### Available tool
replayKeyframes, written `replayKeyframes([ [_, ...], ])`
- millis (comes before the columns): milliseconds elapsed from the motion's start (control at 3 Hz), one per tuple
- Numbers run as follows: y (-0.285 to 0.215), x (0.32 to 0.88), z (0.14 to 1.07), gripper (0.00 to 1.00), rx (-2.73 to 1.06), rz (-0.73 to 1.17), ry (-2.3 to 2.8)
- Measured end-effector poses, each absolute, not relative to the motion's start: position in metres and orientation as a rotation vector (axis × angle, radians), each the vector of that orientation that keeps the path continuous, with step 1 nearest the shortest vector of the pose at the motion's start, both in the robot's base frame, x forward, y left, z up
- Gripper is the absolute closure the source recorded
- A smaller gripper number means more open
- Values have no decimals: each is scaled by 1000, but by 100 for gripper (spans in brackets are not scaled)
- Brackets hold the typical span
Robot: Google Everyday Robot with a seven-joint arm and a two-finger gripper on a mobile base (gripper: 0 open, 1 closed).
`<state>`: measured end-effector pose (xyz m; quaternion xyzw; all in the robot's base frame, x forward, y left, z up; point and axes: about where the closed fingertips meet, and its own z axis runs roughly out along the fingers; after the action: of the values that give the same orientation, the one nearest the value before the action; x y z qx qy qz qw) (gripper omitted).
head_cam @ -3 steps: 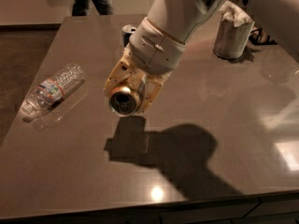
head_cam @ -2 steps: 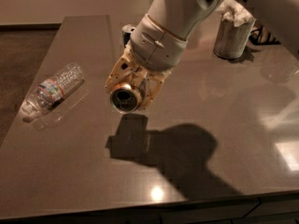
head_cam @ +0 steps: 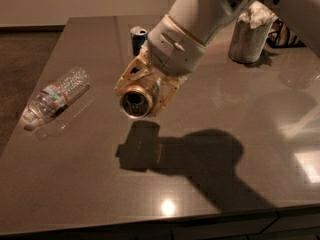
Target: Place orange can upright
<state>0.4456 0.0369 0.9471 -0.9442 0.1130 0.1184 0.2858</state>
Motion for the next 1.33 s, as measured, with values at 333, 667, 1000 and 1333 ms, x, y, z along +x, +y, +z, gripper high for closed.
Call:
replayKeyframes([
  [333, 30, 449, 948, 100, -2353, 407, 351],
  [667, 24, 448, 956, 100, -2208, 471, 400],
  [1000, 22, 448, 963, 100, -2082, 515, 431],
  [1333, 23, 451, 965, 100, -2026, 615, 469],
])
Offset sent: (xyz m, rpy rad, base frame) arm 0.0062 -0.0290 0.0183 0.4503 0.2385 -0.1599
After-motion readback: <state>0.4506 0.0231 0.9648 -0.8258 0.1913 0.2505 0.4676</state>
